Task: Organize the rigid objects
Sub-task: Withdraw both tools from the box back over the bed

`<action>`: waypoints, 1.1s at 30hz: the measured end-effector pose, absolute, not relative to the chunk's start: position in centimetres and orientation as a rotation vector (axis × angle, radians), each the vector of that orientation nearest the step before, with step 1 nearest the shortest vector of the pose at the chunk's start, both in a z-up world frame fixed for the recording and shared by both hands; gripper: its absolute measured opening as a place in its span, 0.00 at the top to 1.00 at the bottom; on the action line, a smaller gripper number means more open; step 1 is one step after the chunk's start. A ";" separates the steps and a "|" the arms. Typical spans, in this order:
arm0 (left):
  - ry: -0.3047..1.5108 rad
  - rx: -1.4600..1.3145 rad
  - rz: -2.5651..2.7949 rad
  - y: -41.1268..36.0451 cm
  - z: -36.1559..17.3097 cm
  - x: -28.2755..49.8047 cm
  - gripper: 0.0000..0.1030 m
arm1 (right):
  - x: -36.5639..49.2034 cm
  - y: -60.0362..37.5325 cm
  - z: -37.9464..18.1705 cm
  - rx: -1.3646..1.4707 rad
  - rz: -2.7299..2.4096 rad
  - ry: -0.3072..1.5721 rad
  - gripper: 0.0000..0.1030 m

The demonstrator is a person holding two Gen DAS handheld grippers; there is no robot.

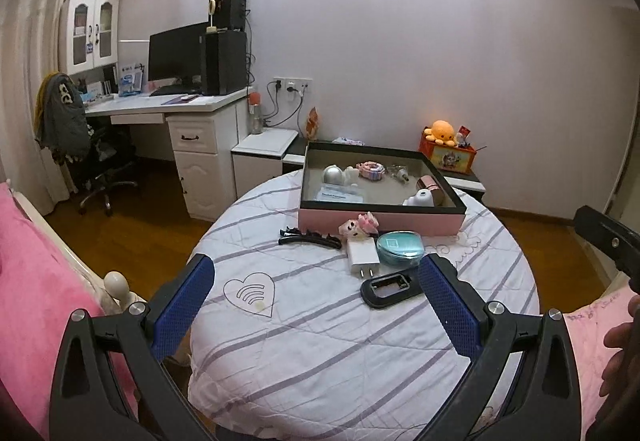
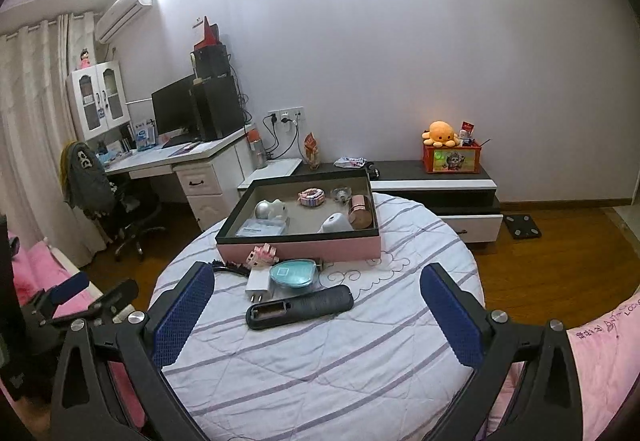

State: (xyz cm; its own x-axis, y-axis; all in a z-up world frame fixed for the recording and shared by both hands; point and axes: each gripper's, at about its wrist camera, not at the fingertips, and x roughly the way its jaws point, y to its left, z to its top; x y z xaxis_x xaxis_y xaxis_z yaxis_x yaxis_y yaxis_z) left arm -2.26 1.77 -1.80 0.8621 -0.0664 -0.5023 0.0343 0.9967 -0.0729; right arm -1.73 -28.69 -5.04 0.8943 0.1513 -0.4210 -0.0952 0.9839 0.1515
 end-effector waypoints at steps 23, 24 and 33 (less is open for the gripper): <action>0.648 -0.017 -0.158 -0.1 -6.6 1.8 0.00 | 2.0 -28.4 -7.5 0.125 0.133 0.542 0.00; 0.659 -0.007 -0.174 -0.4 -7.0 2.3 0.00 | 2.4 -28.5 -7.7 0.126 0.129 0.549 0.00; 0.766 0.075 -0.330 -4.5 -11.4 8.1 0.00 | 5.8 -29.4 -10.1 0.136 0.109 0.616 0.00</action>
State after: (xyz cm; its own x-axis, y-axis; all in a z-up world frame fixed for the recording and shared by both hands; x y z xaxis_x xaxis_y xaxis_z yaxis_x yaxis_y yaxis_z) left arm 8.08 -4.54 -11.42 0.6720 -0.2659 -0.6912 0.3200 0.9459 -0.0527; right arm 5.77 -29.43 -10.10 0.8109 0.1422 -0.5676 -0.0614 0.9854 0.1591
